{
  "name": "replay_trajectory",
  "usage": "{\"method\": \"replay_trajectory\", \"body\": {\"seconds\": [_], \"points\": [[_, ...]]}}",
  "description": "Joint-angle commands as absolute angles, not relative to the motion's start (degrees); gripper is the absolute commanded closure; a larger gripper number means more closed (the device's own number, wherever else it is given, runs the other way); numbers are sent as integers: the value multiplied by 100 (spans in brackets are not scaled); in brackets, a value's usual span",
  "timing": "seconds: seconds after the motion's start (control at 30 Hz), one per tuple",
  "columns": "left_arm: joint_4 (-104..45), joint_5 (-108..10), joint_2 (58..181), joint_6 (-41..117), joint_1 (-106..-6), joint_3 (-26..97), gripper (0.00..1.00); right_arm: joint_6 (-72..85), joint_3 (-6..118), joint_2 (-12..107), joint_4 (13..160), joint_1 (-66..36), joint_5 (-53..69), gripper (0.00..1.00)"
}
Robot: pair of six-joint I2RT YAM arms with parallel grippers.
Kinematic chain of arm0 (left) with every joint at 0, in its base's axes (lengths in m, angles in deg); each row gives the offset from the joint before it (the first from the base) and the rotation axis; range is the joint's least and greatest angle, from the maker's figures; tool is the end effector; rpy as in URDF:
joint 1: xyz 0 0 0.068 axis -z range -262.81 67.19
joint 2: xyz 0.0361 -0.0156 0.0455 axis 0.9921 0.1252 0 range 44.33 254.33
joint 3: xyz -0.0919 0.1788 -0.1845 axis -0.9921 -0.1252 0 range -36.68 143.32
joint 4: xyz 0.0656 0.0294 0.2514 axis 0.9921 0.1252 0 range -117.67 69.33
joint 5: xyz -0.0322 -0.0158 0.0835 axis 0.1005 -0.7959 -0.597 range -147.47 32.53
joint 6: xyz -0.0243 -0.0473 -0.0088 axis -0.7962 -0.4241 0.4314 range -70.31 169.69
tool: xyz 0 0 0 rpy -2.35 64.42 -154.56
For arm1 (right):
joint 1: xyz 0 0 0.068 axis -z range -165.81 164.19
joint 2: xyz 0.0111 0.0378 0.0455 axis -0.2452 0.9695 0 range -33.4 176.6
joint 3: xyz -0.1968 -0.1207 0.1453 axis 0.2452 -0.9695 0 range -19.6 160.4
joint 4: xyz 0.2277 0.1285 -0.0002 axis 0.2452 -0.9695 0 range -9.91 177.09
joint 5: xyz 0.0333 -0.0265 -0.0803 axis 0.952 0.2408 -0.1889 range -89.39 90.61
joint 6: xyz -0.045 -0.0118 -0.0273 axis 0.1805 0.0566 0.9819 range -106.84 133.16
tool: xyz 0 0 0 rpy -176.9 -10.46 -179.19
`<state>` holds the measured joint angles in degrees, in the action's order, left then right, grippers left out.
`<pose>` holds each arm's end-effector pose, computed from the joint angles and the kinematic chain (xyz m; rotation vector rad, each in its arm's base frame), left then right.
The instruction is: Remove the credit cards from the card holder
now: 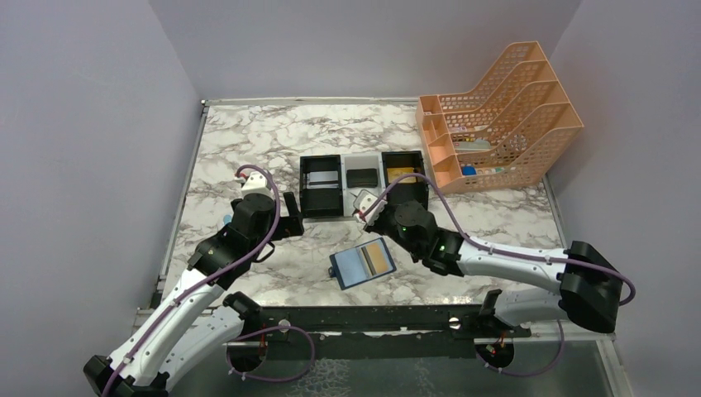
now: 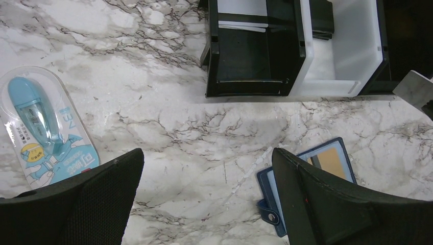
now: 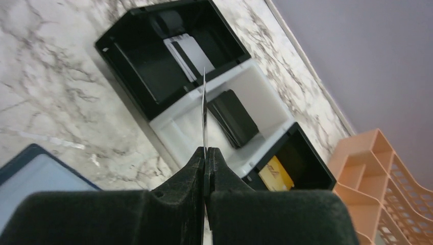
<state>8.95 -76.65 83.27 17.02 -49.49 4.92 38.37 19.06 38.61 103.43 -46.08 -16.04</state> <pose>0.1283 -0.0704 0.2907 -0.1798 2.1353 -0.3160 0.1474 0.2377 0.2483 -1.1066 1.4920 0.1539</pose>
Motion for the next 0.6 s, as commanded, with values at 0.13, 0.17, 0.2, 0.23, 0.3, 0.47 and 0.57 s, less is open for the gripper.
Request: {"method": "replay_trajectory", "body": {"seconds": [0.13,0.17,0.2,0.23,0.3,0.47,0.57], "points": [[960,-7890,8238,1684,-4985,436,1,4469,2756,4537,10039,-4051,-1816,99],[964,-7891,8223,1682,-4985,436,1,4543,2880,4639,9800,-3939,-1544,99],[962,-7891,8208,1682,-4985,432,1,4633,2954,4727,9732,-3855,-1342,99],[961,-7891,8197,1674,-4985,428,1,4741,3010,4821,9725,-3800,-1177,99],[966,-7883,8178,1680,-4983,432,1,4892,3182,5028,9612,-3656,-816,99],[963,-7874,8174,1699,-4985,436,1,5051,3746,5768,9304,-3462,-813,99],[960,-7856,8176,1716,-4985,441,1,5125,3873,6052,9534,-3394,-820,99]]}}
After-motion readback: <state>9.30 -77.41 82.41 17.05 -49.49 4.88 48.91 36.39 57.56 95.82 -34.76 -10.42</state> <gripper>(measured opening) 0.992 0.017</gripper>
